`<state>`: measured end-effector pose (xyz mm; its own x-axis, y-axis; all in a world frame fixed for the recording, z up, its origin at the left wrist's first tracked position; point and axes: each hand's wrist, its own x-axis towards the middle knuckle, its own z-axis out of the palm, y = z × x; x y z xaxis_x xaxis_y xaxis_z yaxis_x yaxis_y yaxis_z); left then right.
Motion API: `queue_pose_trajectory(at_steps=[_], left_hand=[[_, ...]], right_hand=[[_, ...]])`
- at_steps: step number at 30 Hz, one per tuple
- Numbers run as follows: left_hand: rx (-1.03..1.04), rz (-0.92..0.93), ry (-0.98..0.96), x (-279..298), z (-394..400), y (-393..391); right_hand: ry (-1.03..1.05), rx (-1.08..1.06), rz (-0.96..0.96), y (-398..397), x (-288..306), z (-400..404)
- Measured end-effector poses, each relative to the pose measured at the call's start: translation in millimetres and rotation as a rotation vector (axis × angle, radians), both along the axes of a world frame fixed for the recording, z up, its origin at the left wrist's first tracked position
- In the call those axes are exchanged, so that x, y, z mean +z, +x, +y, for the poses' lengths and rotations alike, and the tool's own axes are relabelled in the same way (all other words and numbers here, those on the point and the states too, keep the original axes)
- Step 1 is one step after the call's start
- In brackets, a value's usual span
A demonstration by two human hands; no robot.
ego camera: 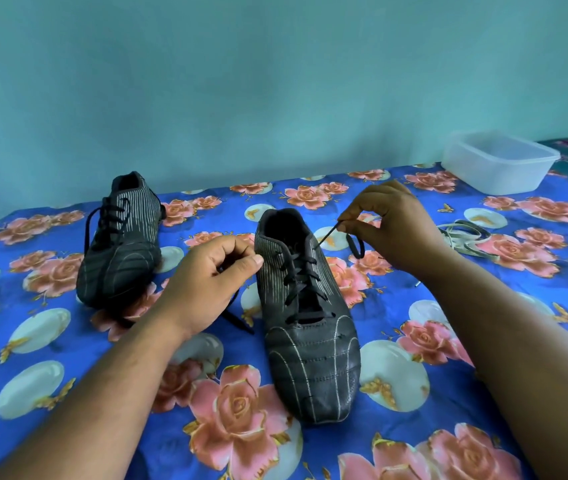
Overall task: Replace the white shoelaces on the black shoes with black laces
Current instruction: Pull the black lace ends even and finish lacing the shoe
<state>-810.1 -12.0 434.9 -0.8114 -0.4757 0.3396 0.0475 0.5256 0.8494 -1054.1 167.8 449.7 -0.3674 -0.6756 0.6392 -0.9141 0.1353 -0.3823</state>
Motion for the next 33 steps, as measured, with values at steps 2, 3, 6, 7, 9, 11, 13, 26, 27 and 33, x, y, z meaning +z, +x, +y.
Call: queue_pose_trajectory(at_steps=[2,3,6,7,9,11,13,26,27,33], left_hand=[[-0.010,0.015,0.012,1,0,1],[-0.005,0.017,0.015,2,0,1],[0.035,-0.006,-0.004,0,-2,1],[0.038,-0.006,-0.005,0,-3,1],[0.024,0.005,0.036,1,-3,0],[0.025,0.034,0.106,-1,-2,-2],[0.054,0.073,0.157,-2,3,-3],[0.049,-0.405,-0.002,42,36,32],[0.050,-0.388,-0.008,48,45,41],[0.018,-0.206,0.237,49,113,91]], right_hand=[[0.007,-0.025,0.010,0,-1,0],[0.011,-0.039,0.016,-1,-1,0],[0.029,-0.086,0.039,-3,-1,0],[0.039,-0.090,0.042,-3,-1,0],[0.055,-0.077,0.018,-1,-1,0],[0.051,-0.053,-0.054,4,0,-1],[0.018,-0.036,-0.141,9,1,-2],[0.350,0.137,-0.446,56,63,35],[0.311,0.176,-0.499,68,71,45],[0.237,0.300,-0.803,142,75,95]])
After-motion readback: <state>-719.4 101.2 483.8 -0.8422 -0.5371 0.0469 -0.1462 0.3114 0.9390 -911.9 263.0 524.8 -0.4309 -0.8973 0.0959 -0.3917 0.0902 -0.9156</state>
